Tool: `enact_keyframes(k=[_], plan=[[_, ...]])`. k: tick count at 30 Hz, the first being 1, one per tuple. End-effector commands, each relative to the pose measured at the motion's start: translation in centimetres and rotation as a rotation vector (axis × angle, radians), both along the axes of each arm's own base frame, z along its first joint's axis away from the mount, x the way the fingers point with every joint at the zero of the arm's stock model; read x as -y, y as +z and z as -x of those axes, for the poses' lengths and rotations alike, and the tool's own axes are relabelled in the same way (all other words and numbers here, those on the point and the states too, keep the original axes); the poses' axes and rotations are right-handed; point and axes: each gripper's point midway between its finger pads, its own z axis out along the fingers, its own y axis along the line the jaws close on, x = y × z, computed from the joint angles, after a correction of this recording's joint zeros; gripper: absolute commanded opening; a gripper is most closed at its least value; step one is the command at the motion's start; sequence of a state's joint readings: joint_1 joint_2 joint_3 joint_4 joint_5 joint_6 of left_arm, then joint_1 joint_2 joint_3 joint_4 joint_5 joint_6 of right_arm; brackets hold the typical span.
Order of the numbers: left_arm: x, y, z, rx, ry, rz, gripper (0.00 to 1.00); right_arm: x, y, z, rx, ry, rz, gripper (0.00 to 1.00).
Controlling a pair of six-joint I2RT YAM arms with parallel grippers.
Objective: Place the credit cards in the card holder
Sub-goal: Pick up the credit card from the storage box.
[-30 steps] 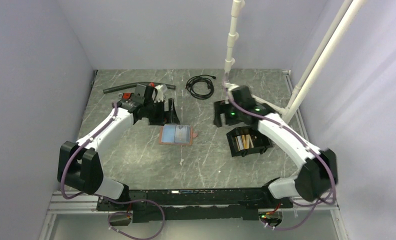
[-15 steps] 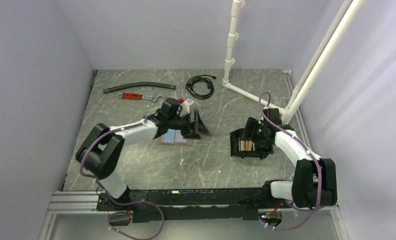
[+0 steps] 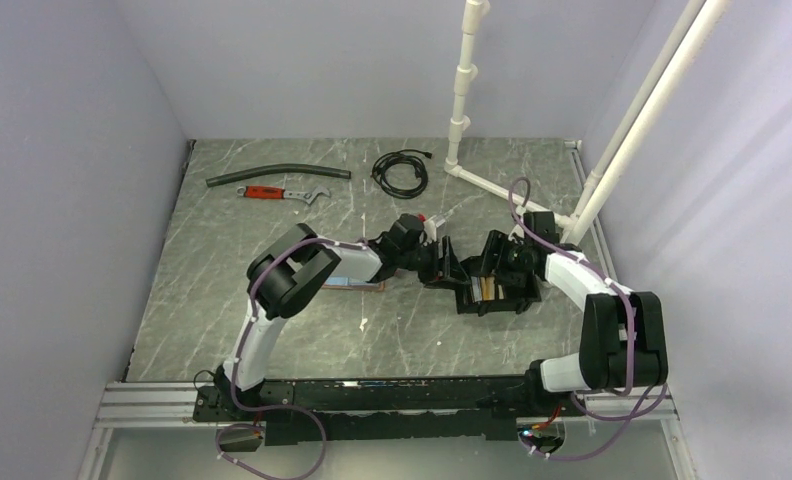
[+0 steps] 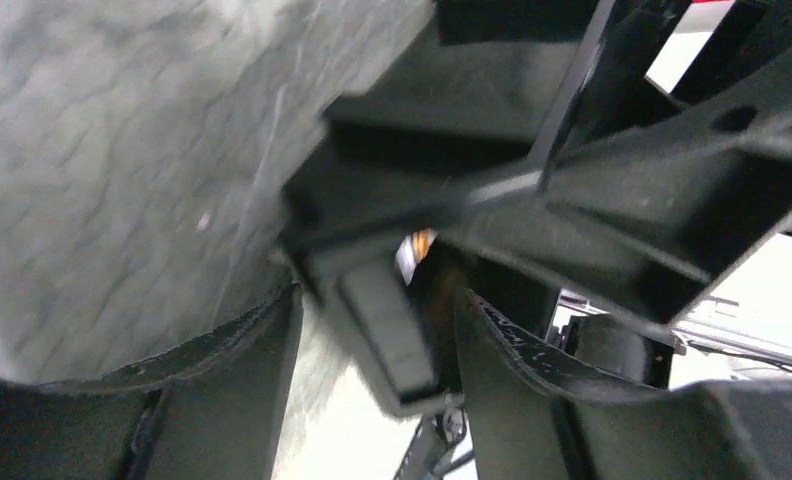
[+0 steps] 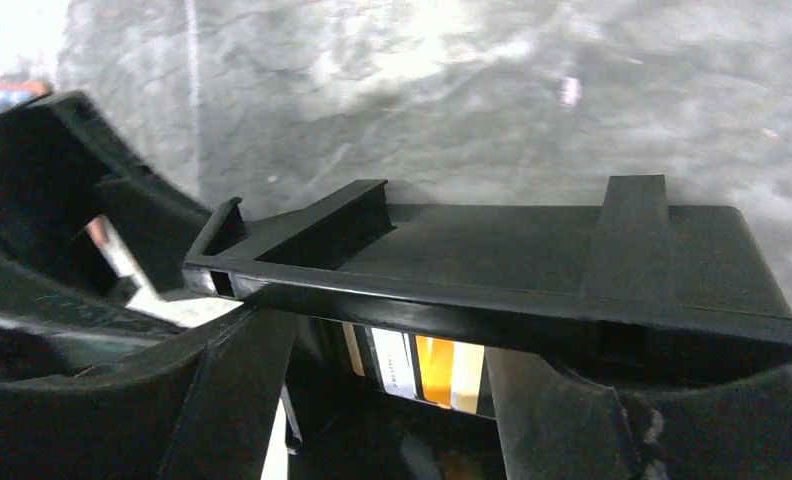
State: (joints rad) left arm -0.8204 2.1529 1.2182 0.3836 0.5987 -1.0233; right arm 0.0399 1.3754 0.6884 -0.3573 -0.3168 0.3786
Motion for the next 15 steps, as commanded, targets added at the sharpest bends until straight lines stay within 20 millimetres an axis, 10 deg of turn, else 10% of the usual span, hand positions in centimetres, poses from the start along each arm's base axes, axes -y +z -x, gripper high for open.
enact_keyframes(k=[1, 6, 15], plan=[[2.2, -0.1, -0.8, 0.024, 0.035, 0.055, 0.57, -4.1, 0.7, 0.9, 0.013, 0.184, -0.178, 0.68], [1.9, -0.4, -0.3, 0.054, 0.063, 0.068, 0.3, -5.9, 2.1, 1.3, 0.039, 0.262, -0.226, 0.63], [-1.0, 0.1, -0.1, 0.285, 0.204, -0.027, 0.02, -2.6, 3.4, 0.7, 0.064, 0.165, 0.148, 0.68]])
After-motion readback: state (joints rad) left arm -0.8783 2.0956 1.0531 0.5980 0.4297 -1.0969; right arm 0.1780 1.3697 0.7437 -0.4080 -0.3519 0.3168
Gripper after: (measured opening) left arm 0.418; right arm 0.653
